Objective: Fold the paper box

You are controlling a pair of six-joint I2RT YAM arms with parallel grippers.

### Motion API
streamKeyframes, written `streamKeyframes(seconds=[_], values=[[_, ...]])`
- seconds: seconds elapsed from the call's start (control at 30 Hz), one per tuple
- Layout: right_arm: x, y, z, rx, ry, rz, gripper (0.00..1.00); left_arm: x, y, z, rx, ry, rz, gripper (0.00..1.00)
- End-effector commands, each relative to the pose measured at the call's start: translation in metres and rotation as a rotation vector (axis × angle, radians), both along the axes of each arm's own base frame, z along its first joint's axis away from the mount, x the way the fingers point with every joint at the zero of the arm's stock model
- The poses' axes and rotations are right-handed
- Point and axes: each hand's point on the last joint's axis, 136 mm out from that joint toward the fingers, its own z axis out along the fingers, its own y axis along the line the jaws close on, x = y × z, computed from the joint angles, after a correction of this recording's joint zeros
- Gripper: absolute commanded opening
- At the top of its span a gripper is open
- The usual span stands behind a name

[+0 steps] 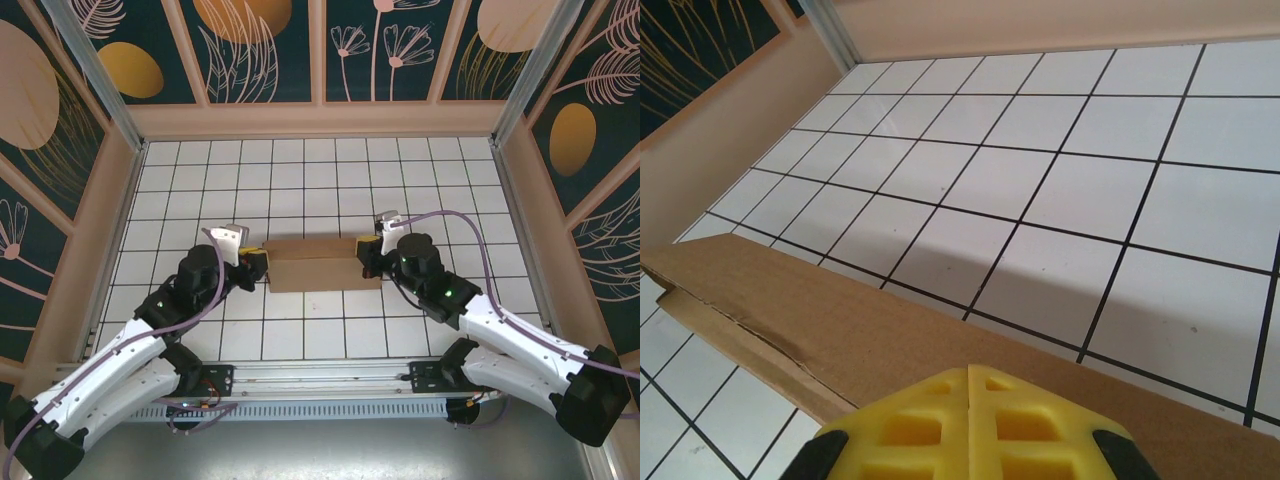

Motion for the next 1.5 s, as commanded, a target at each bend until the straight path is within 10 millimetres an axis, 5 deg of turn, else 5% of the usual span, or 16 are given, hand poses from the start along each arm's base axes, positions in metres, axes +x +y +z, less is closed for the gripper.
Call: streamKeyframes(seconds=[0.0,0.17,0.4,0.73,1.13,1.47], values=[[0.000,-0.008,-0.025,-0.044,0.057,-0.051,0.00,-0.008,-0.006,0.015,-0.042,-0.006,-0.048,0.39],[-0.002,-0.008,-0.026,-0.042,0.058,-0.058,0.00,-0.008,0.001,0.043,-0.103,-0.019,0.005,0.41],[-0.009,-0.005,-0.022,-0.028,0.028,-0.051,0.00,0.006,-0.002,0.069,-0.215,-0.019,0.071,0.19],[-0.009,-0.007,-0.026,-0.032,0.028,-0.064,0.00,0.015,-0.039,0.030,-0.272,0.120,-0.015,0.07],[-0.012,-0.004,-0.029,-0.023,0.049,-0.048,0.00,0.000,-0.023,-0.029,-0.263,0.246,0.054,0.04],[-0.011,-0.001,-0.008,-0.004,0.030,-0.041,0.02,-0.009,-0.008,-0.082,-0.183,0.362,0.126,0.02]])
